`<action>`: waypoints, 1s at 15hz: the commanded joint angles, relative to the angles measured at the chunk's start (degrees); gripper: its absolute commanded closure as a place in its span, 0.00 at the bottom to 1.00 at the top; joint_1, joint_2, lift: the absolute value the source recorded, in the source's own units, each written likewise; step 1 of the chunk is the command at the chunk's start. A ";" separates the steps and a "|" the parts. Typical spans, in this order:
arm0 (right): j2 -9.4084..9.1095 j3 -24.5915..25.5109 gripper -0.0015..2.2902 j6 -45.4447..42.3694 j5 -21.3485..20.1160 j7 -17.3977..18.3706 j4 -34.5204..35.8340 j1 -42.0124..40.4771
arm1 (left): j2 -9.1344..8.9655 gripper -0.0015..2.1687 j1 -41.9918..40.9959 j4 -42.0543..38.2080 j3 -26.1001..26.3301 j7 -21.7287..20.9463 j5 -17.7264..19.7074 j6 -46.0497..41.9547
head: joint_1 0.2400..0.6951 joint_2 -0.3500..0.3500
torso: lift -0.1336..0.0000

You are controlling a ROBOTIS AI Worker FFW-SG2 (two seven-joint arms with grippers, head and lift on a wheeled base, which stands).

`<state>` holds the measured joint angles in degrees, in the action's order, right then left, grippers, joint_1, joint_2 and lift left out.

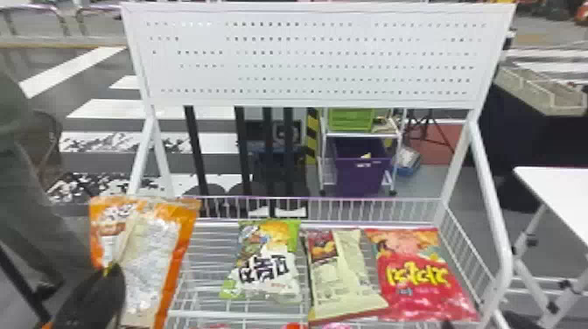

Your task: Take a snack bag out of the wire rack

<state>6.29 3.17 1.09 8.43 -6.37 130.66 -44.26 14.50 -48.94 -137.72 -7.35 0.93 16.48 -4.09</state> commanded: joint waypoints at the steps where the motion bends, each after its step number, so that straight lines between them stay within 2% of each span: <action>1: 4.34 -6.95 0.06 7.48 0.45 2.67 -6.20 11.30 | 0.00 0.83 0.17 0.17 0.32 0.03 -0.13 0.01 | 0.57 0.50 | 1.00; 2: 4.96 -9.67 0.06 10.29 0.27 3.29 -8.40 16.13 | 0.00 0.83 0.34 0.26 0.58 0.03 -0.13 0.01 | 0.57 0.50 | 1.00; 6: 4.52 -15.83 0.06 25.23 1.06 4.96 -18.68 32.75 | -0.09 0.83 0.34 0.44 0.85 0.03 -0.39 0.01 | 0.57 0.50 | 1.00; 10: 2.94 -18.29 0.06 29.98 3.35 5.49 -28.26 41.89 | -0.18 0.83 0.43 0.52 0.67 0.03 -0.39 0.01 | 0.57 0.50 | 1.00; 11: 2.76 -18.46 0.09 30.33 3.70 5.49 -29.41 42.94 | -0.18 0.83 0.43 0.52 0.67 0.03 -0.39 0.18 | 0.57 0.50 | 1.00; 12: 2.59 -18.99 0.23 31.74 3.79 5.05 -29.76 43.29 | -0.18 0.83 0.52 0.52 0.67 0.03 -0.39 0.18 | 0.57 0.50 | 1.00; 13: 2.59 -19.17 0.47 31.74 3.79 5.05 -29.76 43.38 | -0.09 0.83 0.60 0.52 0.67 0.03 -0.39 0.18 | 0.57 0.50 | 1.00; 14: 2.50 -19.43 0.80 32.44 3.61 5.05 -29.67 43.56 | -0.09 0.83 0.69 0.61 0.67 0.03 -0.39 0.18 | 0.57 0.50 | 1.00; 15: 2.59 -19.52 0.94 34.90 3.61 5.05 -29.23 43.91 | -0.09 0.83 0.78 0.61 0.67 0.03 -0.39 0.18 | 0.57 0.50 | 1.00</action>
<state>8.84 -16.13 33.61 12.14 -1.33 101.04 -0.75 14.39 -48.29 -137.17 -6.68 0.96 16.08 -3.90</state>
